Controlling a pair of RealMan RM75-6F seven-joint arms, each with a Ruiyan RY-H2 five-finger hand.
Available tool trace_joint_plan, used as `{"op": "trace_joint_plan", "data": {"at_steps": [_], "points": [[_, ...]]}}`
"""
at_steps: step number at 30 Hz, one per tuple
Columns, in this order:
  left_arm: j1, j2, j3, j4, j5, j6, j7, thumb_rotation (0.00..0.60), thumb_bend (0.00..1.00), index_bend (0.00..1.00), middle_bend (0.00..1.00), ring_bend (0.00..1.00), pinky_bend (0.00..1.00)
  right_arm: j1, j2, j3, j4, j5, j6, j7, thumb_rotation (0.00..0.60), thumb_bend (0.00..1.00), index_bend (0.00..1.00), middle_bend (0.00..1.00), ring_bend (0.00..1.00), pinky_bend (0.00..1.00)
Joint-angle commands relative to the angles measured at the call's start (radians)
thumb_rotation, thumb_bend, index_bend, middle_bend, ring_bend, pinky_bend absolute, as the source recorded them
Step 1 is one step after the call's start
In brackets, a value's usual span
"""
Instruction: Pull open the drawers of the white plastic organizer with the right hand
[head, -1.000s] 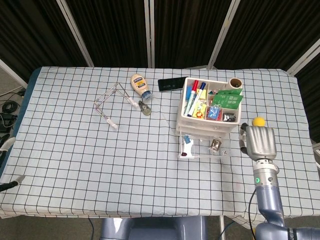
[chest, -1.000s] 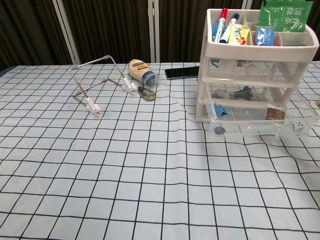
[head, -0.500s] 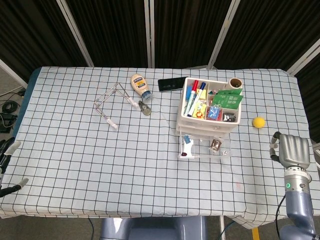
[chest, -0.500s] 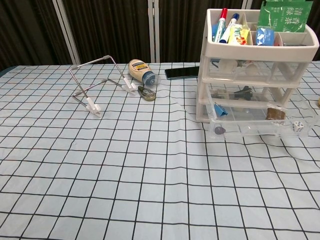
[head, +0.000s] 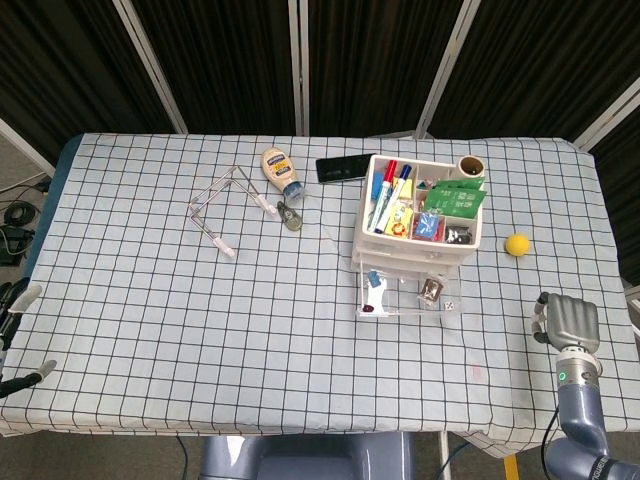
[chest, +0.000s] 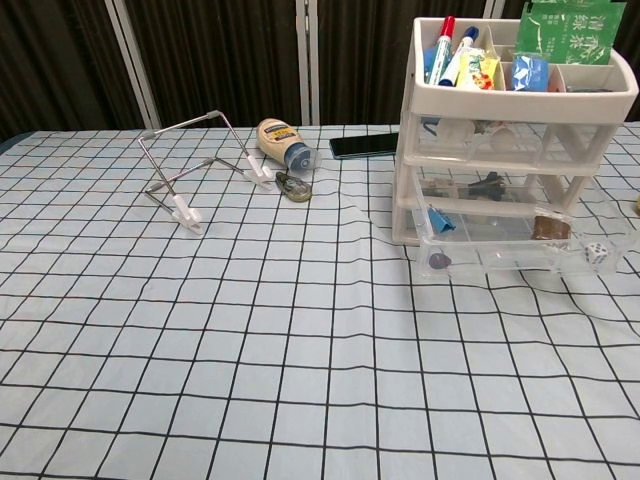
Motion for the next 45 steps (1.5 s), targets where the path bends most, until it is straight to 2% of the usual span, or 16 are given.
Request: {"op": "trace_joint_plan", "data": {"at_steps": [1,14,31,42,45], "points": [[0.000,0.000,0.001,-0.002,0.001,-0.001,0.003,0.600,0.03,0.00,0.00,0.00,0.00,-0.012,-0.044,0.017,0.082,0.024,-0.061,0.041,0.600,0.30,0.58,1.00,1.00,0.82],[-0.001,-0.004,0.003,-0.009,0.006,-0.006,0.023,0.600,0.03,0.00,0.00,0.00,0.00,-0.044,-0.113,0.047,0.229,-0.010,-0.134,0.120,0.600,0.30,0.58,1.00,1.00,0.82],[-0.003,-0.006,0.001,-0.008,0.003,-0.011,0.027,0.600,0.03,0.00,0.00,0.00,0.00,-0.061,-0.147,0.066,0.298,-0.010,-0.188,0.112,0.600,0.29,0.57,1.00,1.00,0.82],[-0.001,-0.005,0.002,-0.009,0.003,-0.008,0.025,0.600,0.03,0.00,0.00,0.00,0.00,-0.069,-0.150,0.076,0.306,0.011,-0.202,0.078,0.600,0.21,0.38,1.00,1.00,0.81],[-0.002,-0.006,0.003,-0.009,0.004,-0.010,0.027,0.600,0.03,0.00,0.00,0.00,0.00,-0.072,-0.147,0.078,0.303,0.016,-0.200,0.066,0.600,0.20,0.30,1.00,1.00,0.81]]}}
